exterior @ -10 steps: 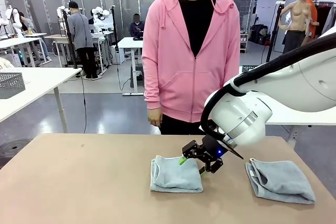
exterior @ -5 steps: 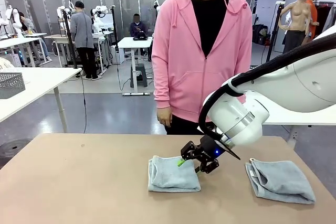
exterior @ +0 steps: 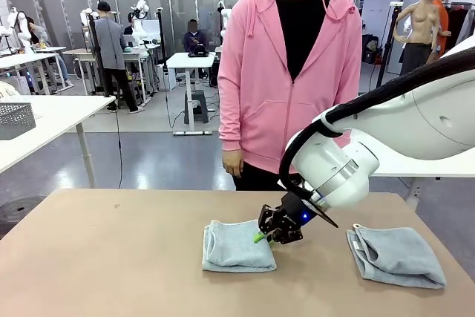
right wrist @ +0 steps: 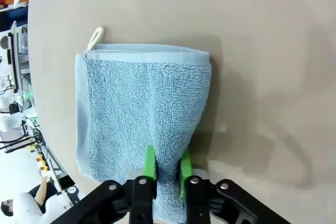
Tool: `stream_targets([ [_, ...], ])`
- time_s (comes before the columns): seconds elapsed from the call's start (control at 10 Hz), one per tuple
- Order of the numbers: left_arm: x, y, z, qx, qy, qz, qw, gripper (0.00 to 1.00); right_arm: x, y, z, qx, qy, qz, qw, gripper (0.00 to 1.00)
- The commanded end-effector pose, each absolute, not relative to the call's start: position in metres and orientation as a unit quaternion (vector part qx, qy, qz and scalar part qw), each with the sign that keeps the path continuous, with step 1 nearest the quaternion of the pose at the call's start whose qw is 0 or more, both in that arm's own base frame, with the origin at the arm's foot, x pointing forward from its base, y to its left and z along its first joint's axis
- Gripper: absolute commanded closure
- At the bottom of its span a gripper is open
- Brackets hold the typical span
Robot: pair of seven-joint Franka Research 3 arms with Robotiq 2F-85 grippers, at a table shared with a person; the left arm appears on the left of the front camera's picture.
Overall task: Fold the towels and place them in the basket.
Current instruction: Stack the folded Towel with hook on the right side of the table.
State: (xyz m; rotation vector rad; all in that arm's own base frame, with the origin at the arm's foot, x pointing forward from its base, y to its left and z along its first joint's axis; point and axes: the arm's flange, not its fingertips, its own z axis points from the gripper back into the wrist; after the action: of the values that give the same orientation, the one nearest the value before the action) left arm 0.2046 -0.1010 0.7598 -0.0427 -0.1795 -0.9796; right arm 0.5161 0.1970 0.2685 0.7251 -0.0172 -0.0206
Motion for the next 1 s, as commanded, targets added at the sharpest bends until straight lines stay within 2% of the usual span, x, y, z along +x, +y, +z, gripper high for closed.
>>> stream_targets([
  [0.0, 0.204, -0.099, 0.761, -0.013, -0.087, -0.471, 0.878, 0.0, 0.516, 0.201, 0.265, 0.356, -0.013, -0.014, 0.934, 1.0],
  [0.4, 0.204, -0.099, 0.761, -0.013, -0.087, -0.471, 0.878, 0.0, 0.517, 0.201, 0.283, 0.334, -0.001, -0.026, 0.942, 1.0],
  [0.8, 0.204, -0.099, 0.761, -0.013, -0.087, -0.471, 0.878, 0.0, 0.516, 0.198, 0.272, 0.35, -0.011, -0.005, 0.937, 1.0],
  [0.9, 0.204, -0.099, 0.761, -0.013, -0.087, -0.471, 0.878, 0.0, 0.517, 0.198, 0.274, 0.347, -0.009, -0.008, 0.938, 0.94],
])
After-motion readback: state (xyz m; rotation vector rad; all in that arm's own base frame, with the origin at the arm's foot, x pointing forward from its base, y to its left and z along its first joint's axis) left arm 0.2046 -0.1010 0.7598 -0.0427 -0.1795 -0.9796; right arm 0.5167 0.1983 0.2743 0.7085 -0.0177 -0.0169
